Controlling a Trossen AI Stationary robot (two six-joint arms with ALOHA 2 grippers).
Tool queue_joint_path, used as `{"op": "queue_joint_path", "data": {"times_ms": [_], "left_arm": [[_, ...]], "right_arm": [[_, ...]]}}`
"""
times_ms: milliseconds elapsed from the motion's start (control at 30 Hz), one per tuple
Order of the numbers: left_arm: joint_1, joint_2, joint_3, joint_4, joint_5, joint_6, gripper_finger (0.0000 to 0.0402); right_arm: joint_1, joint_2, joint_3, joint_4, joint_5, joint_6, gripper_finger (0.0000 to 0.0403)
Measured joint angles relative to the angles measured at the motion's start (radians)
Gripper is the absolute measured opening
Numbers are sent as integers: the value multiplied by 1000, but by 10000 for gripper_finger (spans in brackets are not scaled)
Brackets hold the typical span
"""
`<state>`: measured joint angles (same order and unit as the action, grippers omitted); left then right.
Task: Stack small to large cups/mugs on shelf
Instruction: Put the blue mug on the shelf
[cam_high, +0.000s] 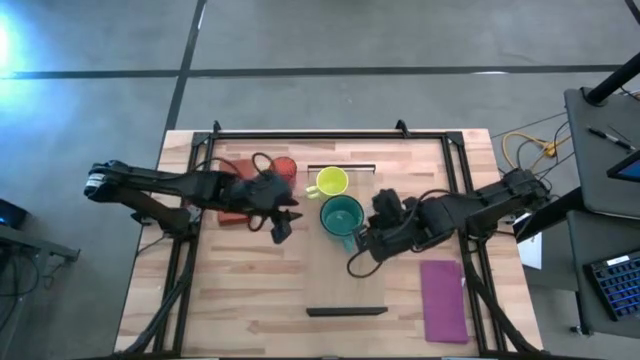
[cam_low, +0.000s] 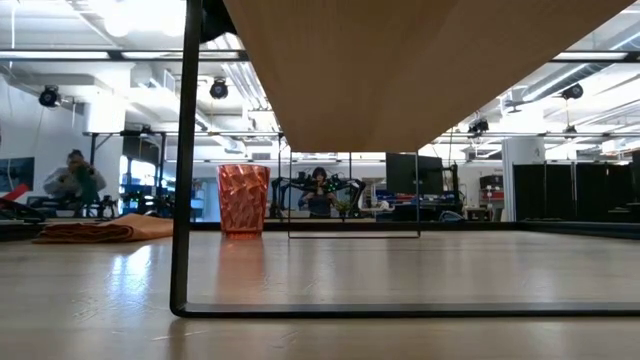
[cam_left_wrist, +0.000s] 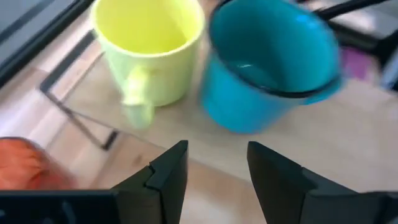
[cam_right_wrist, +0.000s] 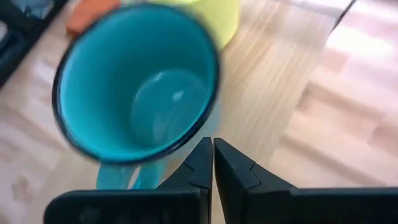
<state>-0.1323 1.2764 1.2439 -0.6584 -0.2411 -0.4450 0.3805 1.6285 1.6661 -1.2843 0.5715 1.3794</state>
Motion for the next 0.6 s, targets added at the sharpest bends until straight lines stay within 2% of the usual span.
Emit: {"op": "queue_joint_path", "data": {"times_ms": [200, 333, 600], "left_arm": [[-80, 35, -16, 60, 3, -73, 152], [-103, 92, -10, 136, 2, -97, 152], [-103, 148, -9, 157, -6, -91, 152]], "right_arm": [[-107, -18, -7, -29, 29, -85, 9], [-175, -22, -7, -3, -1, -183, 9], [-227, -22, -27, 191, -76, -325, 9]]}}
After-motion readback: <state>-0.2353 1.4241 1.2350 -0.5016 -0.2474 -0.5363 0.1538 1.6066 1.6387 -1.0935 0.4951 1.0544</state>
